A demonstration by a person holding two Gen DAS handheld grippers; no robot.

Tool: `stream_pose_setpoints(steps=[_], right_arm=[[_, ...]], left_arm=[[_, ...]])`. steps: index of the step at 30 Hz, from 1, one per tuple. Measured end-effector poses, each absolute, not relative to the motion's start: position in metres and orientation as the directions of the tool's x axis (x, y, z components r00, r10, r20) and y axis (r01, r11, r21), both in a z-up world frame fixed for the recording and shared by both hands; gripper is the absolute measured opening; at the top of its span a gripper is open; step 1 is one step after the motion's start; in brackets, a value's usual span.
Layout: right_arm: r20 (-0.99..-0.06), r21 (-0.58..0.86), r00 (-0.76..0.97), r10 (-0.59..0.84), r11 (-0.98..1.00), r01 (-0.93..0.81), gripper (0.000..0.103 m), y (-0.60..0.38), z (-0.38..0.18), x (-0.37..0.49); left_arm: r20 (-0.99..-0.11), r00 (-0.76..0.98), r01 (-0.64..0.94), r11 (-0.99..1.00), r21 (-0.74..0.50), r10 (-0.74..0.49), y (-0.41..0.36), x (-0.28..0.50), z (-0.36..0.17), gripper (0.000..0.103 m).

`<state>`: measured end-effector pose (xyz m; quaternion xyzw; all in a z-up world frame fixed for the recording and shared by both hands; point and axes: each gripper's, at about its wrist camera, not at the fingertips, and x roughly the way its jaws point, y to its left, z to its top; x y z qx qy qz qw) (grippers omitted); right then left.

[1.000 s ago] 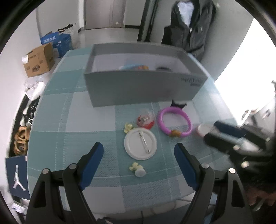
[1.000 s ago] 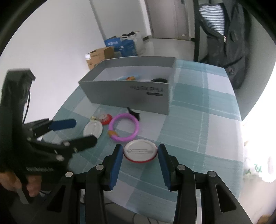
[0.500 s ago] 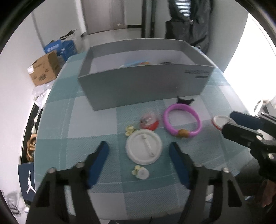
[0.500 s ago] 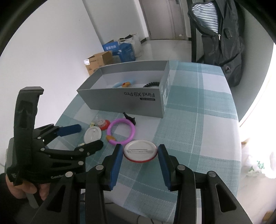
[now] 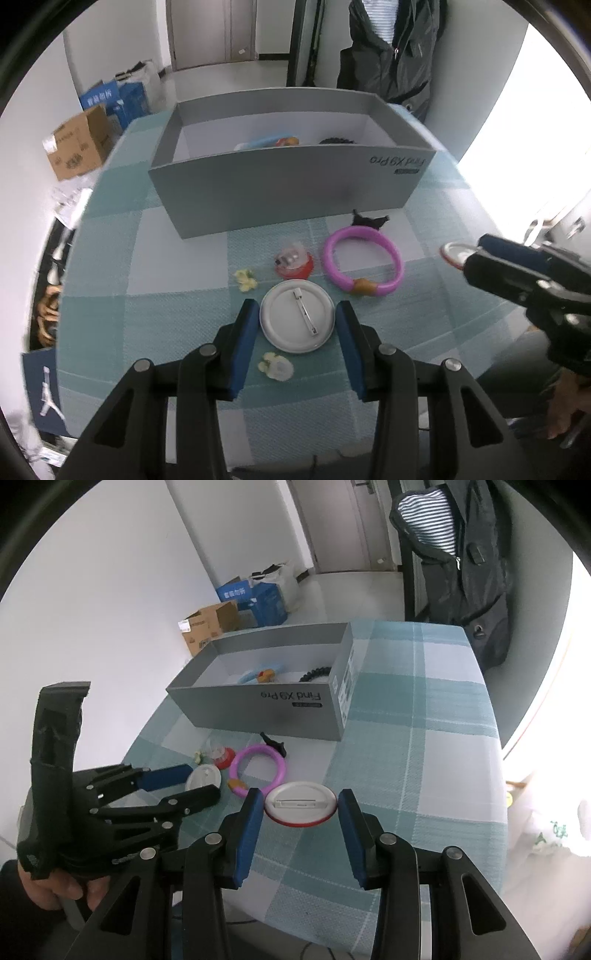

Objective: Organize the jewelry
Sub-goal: 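Carry both white badges over the grey box and open both grippers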

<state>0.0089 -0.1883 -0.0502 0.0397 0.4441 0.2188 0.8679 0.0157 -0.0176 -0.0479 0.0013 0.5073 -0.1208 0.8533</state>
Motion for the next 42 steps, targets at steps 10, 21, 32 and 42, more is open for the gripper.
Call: stream_pose_setpoints(steps=[10,21,32,42], right_arm=[[-0.714,0.315,0.533,0.453,0.889,-0.334,0.040,-0.197,-0.040,0.006],[-0.659,0.401,0.552,0.511,0.859,-0.317,0.040,-0.204,-0.030,0.010],[-0.595,0.471,0.565,0.572,0.818,-0.331,0.040,-0.190,0.007,0.043],[-0.584,0.418,0.559,0.588,0.809,-0.414,0.040,-0.162,0.043,0.099]], left_arm=[[-0.802,0.495,0.205,0.942,-0.266,-0.335,-0.007,0.014,-0.024,0.037],[-0.779,0.584,0.170,0.973,-0.159,-0.229,-0.009,0.017,-0.011,0.037],[-0.737,0.608,0.176,0.955,-0.238,-0.295,0.005,0.043,0.015,0.037],[-0.738,0.581,0.165,0.938,-0.306,-0.343,0.019,0.086,0.024,0.037]])
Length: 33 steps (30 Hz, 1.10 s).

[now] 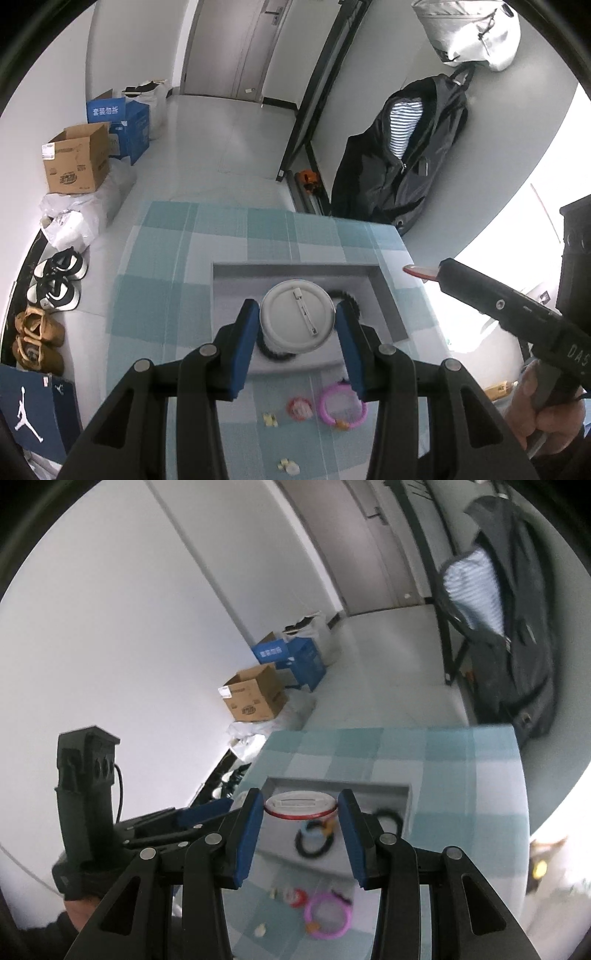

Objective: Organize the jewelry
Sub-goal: 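Carry both white badges over the grey box and open both grippers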

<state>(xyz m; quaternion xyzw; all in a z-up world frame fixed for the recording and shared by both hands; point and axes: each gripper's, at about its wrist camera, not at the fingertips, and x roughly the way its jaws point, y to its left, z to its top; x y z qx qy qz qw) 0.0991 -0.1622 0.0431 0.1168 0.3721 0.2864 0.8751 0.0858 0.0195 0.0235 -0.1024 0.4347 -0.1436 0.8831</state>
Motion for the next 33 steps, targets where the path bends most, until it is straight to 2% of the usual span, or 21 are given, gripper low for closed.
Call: stream_pose_setpoints(steps=[5,11,15,21,33], right_arm=[[-0.610,0.395,0.537,0.582,0.812,-0.430,0.040,-0.152,0.032,0.122],[-0.652,0.422,0.478,0.588,0.806,-0.416,0.040,-0.148,-0.007,0.140],[-0.653,0.470,0.449,0.610,0.791,-0.391,0.040,-0.155,-0.020,0.148],[-0.682,0.451,0.439,0.585,0.809,-0.377,0.040,-0.156,-0.029,0.156],[-0.678,0.446,0.459,0.574,0.818,-0.364,0.042,-0.155,-0.028,0.155]], left_arm=[[-0.740,0.527,0.176,0.906,-0.385,-0.417,0.029,0.106,0.007,0.037],[-0.741,0.451,0.158,0.861,-0.483,-0.499,0.032,0.124,-0.016,0.037],[-0.748,0.423,0.178,0.857,-0.484,-0.511,0.024,0.129,-0.020,0.037],[-0.783,0.386,0.195,0.873,-0.448,-0.488,0.013,0.135,-0.030,0.037],[-0.767,0.413,0.195,0.870,-0.453,-0.492,0.017,0.134,-0.028,0.038]])
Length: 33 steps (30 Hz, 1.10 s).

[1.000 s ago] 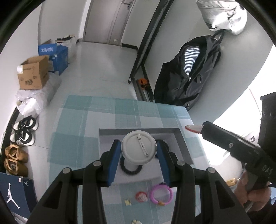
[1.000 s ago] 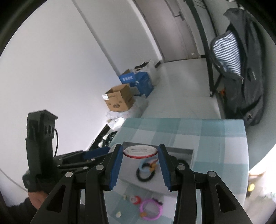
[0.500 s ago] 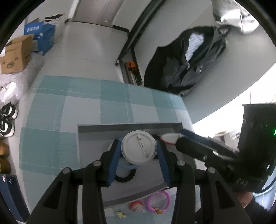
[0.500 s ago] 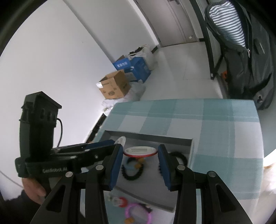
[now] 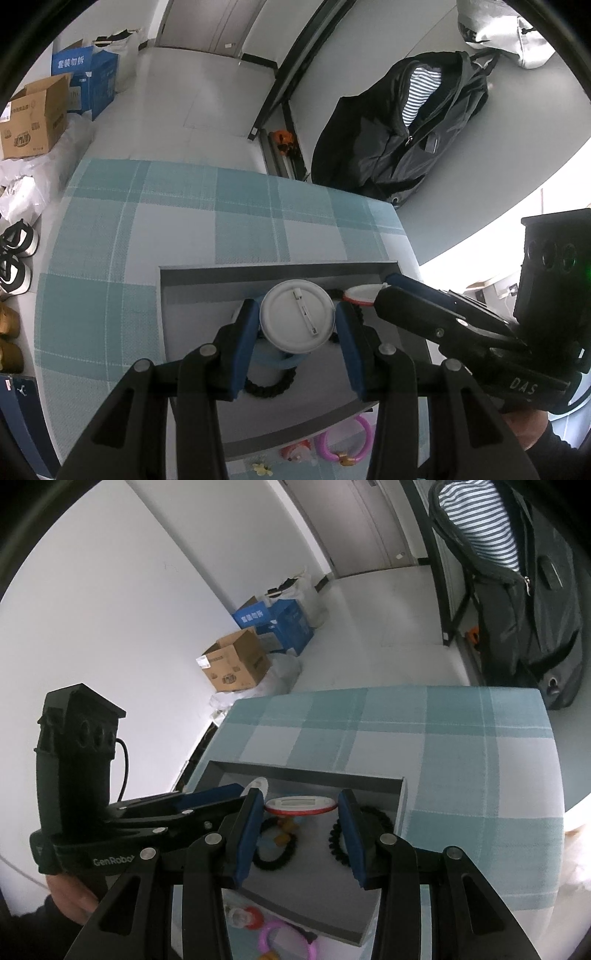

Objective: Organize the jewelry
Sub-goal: 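Carry both white badges over the grey box and open both grippers, then withdraw both grippers from the box back toward the remaining items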

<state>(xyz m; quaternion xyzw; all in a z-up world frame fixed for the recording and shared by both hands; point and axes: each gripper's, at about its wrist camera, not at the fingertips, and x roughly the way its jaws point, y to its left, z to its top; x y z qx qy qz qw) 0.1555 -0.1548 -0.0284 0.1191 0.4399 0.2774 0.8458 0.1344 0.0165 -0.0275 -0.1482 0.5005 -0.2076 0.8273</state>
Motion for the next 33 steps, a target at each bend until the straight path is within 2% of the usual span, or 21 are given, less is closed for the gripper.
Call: stream_pose_setpoints(steps=[4,6,7,8,12,20,24,28,33], right_arm=[[-0.677,0.383,0.496,0.544,0.836,-0.393,0.044,-0.151,-0.022,0.149],[-0.669,0.363,0.509,0.541,0.836,-0.411,0.047,-0.149,-0.019,0.146],[-0.662,0.363,0.516,0.543,0.835,-0.413,0.050,-0.150,-0.017,0.144],[-0.655,0.365,0.524,0.544,0.835,-0.412,0.052,-0.152,-0.015,0.143],[-0.641,0.370,0.552,0.532,0.845,-0.385,0.055,-0.161,-0.011,0.139],[-0.615,0.398,0.602,0.509,0.859,-0.320,0.068,-0.185,-0.005,0.127],[-0.597,0.401,0.617,0.512,0.857,-0.323,0.068,-0.191,0.000,0.116],[-0.582,0.379,0.637,0.505,0.862,-0.337,0.077,-0.192,0.005,0.103],[-0.594,0.350,0.626,0.505,0.863,-0.365,0.080,-0.188,0.003,0.089]], left_arm=[[-0.786,0.400,0.224,0.882,-0.414,-0.471,0.008,0.132,-0.025,0.038],[-0.784,0.422,0.228,0.890,-0.395,-0.456,0.008,0.130,-0.022,0.048],[-0.781,0.434,0.224,0.893,-0.390,-0.450,0.009,0.129,-0.021,0.057],[-0.775,0.442,0.222,0.892,-0.393,-0.451,0.010,0.128,-0.020,0.060],[-0.763,0.472,0.222,0.897,-0.382,-0.441,0.012,0.124,-0.014,0.060],[-0.759,0.529,0.211,0.925,-0.316,-0.380,0.010,0.112,-0.005,0.060],[-0.745,0.569,0.193,0.938,-0.289,-0.347,0.012,0.100,0.001,0.060],[-0.733,0.607,0.180,0.951,-0.250,-0.307,0.013,0.086,0.005,0.060],[-0.742,0.611,0.153,0.960,-0.233,-0.277,0.012,0.071,0.002,0.061]])
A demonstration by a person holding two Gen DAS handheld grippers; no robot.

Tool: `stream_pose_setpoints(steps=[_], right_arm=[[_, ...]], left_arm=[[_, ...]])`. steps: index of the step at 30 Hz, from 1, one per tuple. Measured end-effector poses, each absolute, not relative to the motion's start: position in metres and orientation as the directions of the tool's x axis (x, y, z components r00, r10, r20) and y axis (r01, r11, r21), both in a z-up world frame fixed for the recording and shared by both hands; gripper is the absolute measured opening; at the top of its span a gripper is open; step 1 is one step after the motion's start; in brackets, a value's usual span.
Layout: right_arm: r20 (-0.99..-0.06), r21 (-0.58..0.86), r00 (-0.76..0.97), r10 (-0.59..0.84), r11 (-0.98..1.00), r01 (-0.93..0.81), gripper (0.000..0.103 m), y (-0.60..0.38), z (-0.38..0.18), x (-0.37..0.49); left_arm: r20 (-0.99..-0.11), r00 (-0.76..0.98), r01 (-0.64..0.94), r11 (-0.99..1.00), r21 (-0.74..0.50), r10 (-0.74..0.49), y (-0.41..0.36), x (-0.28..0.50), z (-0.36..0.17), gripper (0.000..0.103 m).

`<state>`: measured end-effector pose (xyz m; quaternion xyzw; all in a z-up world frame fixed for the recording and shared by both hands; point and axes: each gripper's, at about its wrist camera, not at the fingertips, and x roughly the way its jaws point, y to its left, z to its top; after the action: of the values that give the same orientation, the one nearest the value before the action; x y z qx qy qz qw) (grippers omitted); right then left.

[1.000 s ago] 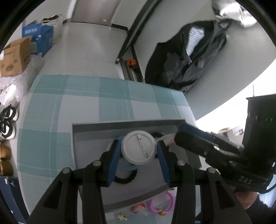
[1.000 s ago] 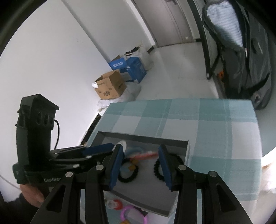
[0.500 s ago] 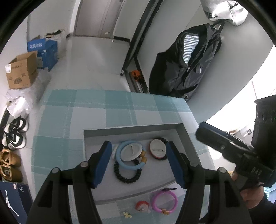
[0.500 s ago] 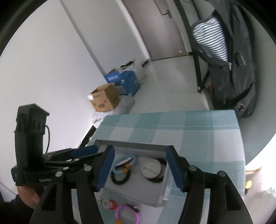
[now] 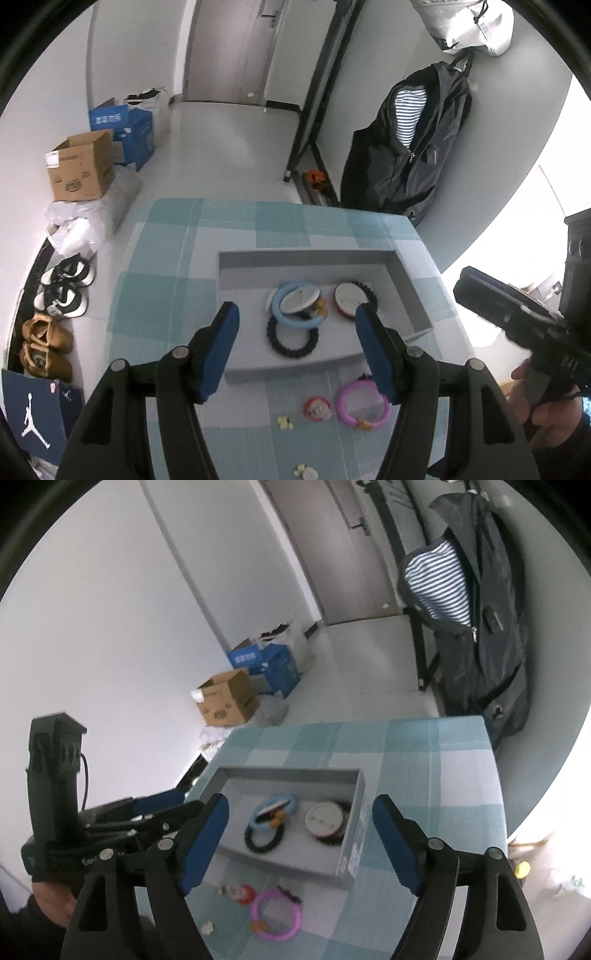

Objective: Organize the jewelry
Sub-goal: 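Withdraw both grippers from the box back toward the remaining items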

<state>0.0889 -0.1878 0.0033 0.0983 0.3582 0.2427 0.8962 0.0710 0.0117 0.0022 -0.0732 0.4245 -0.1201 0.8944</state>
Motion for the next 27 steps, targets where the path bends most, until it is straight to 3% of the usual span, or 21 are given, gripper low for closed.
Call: stream_pose_setpoints(steps=[7,27], right_arm=[[-0.646,0.335,0.589,0.486,0.874,-0.353,0.084,-0.187,-0.012,0.070],[-0.702,0.365,0.532,0.474,0.881,-0.303,0.090,-0.190,-0.040,0.033]], left_arm=[[-0.704,0.681,0.115,0.979,-0.170,-0.202,0.008,0.042,0.014,0.061],[-0.778,0.619,0.043,0.994,-0.100,-0.105,0.002,0.000,-0.015,0.062]])
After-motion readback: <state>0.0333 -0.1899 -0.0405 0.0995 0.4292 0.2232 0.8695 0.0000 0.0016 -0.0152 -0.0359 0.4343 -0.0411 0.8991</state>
